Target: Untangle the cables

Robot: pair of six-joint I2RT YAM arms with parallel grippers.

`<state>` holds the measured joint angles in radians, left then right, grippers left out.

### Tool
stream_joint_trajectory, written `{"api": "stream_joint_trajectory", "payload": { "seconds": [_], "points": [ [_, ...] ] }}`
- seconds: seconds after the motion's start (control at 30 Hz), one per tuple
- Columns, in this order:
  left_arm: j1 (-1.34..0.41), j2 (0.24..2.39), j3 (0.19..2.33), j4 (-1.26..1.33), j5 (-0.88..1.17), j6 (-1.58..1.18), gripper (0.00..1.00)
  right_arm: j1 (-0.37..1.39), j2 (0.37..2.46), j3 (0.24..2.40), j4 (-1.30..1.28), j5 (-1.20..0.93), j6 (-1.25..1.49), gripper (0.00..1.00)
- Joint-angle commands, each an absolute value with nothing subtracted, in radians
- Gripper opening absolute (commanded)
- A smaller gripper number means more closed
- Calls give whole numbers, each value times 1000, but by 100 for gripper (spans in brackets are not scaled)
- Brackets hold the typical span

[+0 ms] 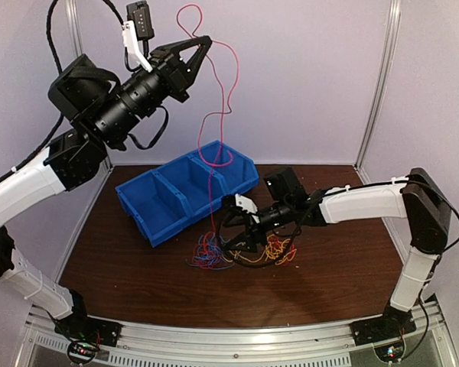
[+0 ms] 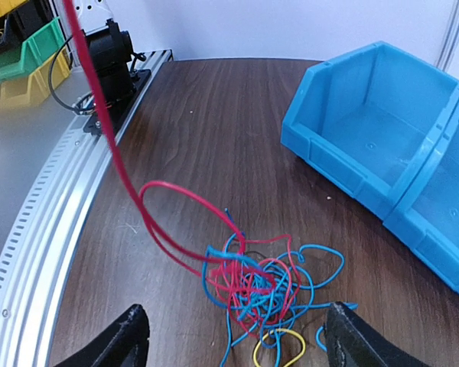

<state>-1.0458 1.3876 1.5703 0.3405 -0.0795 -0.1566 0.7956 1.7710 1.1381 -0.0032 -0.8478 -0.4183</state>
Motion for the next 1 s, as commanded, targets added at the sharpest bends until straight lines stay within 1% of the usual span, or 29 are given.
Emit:
{"api": "stream_joint_trajectory", "payload": {
  "seconds": [0.0,0.13,0.17,0.2,0.27,0.3,0.33,0.4,0.43,0.47,0.5,0.67,0.87,0.97],
  "points": [
    [-1042,1364,1632,367,-110,-149,0,835,1860,1185,186,-846,-344,80],
    [-1041,1372,1682,346,-118,-133,0,861,1948,1195,289,-865,-284,80],
    [-1041,1375,1696,339,-118,-130,0,868,1973,1201,303,-868,-271,78],
    [-1041,1377,1706,333,-119,-128,0,872,1995,1209,314,-869,-259,73],
    [-1042,1378,1718,329,-122,-122,0,873,2033,1211,361,-877,-208,60],
    [-1042,1376,1725,324,-124,-117,0,873,2047,1210,386,-880,-188,53],
    [-1042,1376,1737,318,-128,-109,0,873,2061,1211,409,-884,-170,43],
    [-1040,1374,1763,302,-136,-90,0,873,2070,1208,433,-870,-134,17],
    [-1041,1370,1776,297,-140,-81,0,871,2069,1206,438,-862,-124,9],
    [-1042,1367,1792,293,-144,-71,0,871,2067,1207,428,-842,-122,3],
    [-1041,1362,1806,286,-147,-60,0,869,2063,1212,401,-816,-122,0],
    [-1042,1357,1925,232,-184,55,0,808,2003,1186,267,-778,-125,0],
    [-1042,1385,2044,175,-207,180,0,681,1917,1106,121,-745,-166,0],
    [-1041,1391,2026,157,-246,211,0,650,1850,1085,40,-711,-221,0]
  ]
}}
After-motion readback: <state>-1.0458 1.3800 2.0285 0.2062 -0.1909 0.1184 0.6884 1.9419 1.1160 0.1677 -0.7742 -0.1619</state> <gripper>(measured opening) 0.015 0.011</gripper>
